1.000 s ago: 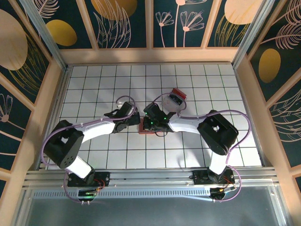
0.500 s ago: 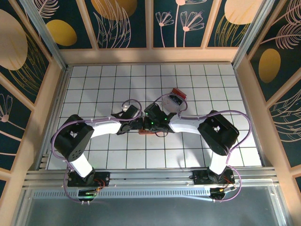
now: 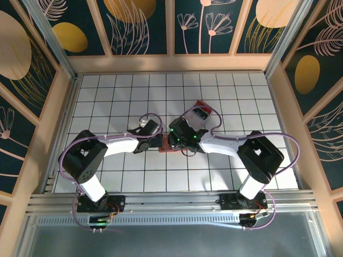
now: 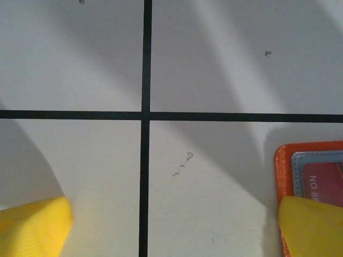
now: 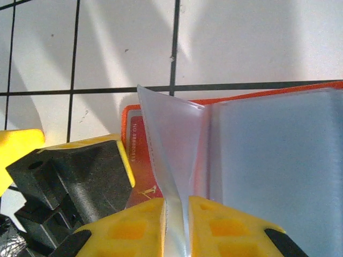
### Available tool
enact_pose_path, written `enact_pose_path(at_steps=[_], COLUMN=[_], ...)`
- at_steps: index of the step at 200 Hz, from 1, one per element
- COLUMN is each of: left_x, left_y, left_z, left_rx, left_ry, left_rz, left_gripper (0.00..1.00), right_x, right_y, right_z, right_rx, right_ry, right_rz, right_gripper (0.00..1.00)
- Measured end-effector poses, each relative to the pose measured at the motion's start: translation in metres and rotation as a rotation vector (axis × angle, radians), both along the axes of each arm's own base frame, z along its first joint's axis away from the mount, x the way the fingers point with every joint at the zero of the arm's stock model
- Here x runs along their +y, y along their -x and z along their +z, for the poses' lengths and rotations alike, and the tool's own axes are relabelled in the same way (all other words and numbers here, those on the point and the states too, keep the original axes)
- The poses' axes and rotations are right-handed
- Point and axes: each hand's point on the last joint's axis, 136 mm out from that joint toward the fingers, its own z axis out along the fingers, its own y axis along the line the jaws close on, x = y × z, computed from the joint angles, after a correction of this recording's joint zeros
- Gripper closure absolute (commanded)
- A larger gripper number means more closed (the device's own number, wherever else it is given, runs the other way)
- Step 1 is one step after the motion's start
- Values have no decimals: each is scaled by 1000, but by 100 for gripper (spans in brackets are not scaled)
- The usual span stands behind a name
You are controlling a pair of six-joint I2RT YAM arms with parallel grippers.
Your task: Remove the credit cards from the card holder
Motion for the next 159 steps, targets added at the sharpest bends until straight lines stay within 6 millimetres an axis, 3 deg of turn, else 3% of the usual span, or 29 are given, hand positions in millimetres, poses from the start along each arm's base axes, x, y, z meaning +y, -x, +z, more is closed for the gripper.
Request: enact_pose_path(at_steps=[159], left_x=[0], left_y=[0], left_z=[1], left_rx=[-3], left_ry=[-1], left_rz=[1], left_gripper=[1], right_x=[-62], right_y=[4], right_z=[-24], right_rx=[-10], right_ry=[271], right_rz=[-119], right_gripper=[72])
